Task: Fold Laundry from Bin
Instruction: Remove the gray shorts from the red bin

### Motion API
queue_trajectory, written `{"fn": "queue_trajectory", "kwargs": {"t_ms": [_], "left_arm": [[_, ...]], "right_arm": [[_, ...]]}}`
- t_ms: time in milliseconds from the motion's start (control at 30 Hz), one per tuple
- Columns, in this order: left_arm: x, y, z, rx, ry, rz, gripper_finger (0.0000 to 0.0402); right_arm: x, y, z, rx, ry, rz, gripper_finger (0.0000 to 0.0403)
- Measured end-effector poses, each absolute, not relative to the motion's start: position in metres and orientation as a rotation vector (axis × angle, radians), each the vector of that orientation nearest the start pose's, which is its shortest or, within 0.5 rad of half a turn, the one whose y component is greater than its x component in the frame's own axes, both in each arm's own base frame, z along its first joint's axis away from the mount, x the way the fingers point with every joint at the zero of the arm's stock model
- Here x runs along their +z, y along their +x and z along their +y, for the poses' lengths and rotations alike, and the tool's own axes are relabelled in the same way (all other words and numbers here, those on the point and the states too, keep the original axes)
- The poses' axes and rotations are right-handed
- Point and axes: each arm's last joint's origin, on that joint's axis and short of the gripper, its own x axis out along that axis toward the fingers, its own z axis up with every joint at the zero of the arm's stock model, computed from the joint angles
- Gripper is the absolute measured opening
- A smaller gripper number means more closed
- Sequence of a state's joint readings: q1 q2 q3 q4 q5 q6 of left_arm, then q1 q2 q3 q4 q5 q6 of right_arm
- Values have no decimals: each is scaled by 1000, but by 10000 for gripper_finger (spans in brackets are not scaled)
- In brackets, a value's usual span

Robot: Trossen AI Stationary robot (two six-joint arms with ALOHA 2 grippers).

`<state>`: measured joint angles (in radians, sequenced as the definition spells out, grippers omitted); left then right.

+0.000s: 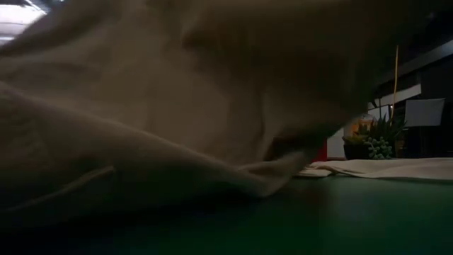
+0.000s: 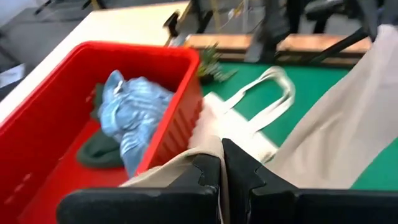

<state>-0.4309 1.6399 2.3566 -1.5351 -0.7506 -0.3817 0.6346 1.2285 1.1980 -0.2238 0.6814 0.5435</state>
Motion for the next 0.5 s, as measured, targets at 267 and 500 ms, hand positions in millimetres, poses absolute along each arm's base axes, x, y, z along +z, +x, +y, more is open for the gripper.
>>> {"fn": "queue_trajectory", "kwargs": {"t_ms": [267,500], "left_arm": [[468,299,-64,548,206,777,0],[425,353,-33,606,255,943,0]], "right_arm": [[366,201,121,-347,196,329,5],[344,183,85,-602,77,540,5]]}}
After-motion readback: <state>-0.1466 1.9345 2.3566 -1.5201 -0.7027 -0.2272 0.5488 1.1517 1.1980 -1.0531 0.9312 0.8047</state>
